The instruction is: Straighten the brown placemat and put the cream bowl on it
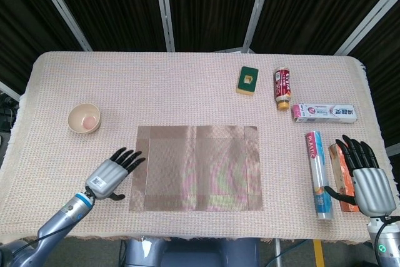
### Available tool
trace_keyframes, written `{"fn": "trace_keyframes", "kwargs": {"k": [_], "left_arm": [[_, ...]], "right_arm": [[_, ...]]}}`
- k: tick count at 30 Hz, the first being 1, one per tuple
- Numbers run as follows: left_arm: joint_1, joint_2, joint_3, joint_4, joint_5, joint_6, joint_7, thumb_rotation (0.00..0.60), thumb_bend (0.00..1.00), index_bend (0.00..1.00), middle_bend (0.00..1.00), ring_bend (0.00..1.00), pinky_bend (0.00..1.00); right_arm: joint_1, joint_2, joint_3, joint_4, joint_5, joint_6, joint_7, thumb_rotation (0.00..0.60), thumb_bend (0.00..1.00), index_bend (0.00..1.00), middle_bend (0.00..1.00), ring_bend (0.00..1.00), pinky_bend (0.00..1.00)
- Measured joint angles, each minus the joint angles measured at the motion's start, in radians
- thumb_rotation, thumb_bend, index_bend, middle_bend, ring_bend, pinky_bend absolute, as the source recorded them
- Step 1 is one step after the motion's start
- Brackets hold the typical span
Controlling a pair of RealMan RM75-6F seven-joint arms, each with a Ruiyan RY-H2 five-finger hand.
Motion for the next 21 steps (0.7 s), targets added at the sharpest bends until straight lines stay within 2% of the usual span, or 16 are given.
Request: {"fn": "trace_keyframes", "kwargs": {"k": [5,9,13,15,18,21], "left_arm": [[0.019,0.039,-0.074,0.008,-0.061,0.074,-0.036,0.600,0.00,0.00,0.00,0.00,0.00],[0.010,0.033,-0.139,0.094,-0.168,0.064,-0.047,0.600,0.00,0.00,0.00,0.00,0.00],[-0.011,-0.007,-0.192,0.253,-0.290,0.012,-0.054,0.600,0.03,0.06,0.00,0.00,0.00],[-0.022,-0.037,-0.212,0.345,-0.345,-0.027,-0.063,0.600,0.08,0.14,0.00,0.00,0.00],[-0.033,-0.089,-0.228,0.481,-0.385,-0.074,-0.085,0.600,0.15,0.20,0.00,0.00,0.00],[-0.041,-0.146,-0.236,0.615,-0.400,-0.117,-0.122,0.600,0.17,0.24,0.00,0.00,0.00]], "right_arm": [[0.000,0.003,-0.001,-0.001,-0.002,-0.001,0.007,0.600,0.00,0.00,0.00,0.00,0.00],[0.001,0.003,-0.002,-0.005,-0.005,-0.002,0.003,0.600,0.00,0.00,0.00,0.00,0.00],[0.001,0.001,-0.003,-0.007,-0.008,-0.003,-0.005,0.600,0.00,0.00,0.00,0.00,0.00],[0.001,0.000,-0.003,-0.006,-0.006,-0.003,-0.009,0.600,0.00,0.00,0.00,0.00,0.00],[0.002,-0.003,-0.002,-0.005,-0.002,-0.007,-0.017,0.600,0.00,0.00,0.00,0.00,0.00],[0.005,-0.009,0.000,0.002,0.005,-0.013,-0.028,0.600,0.00,0.00,0.00,0.00,0.00]]}}
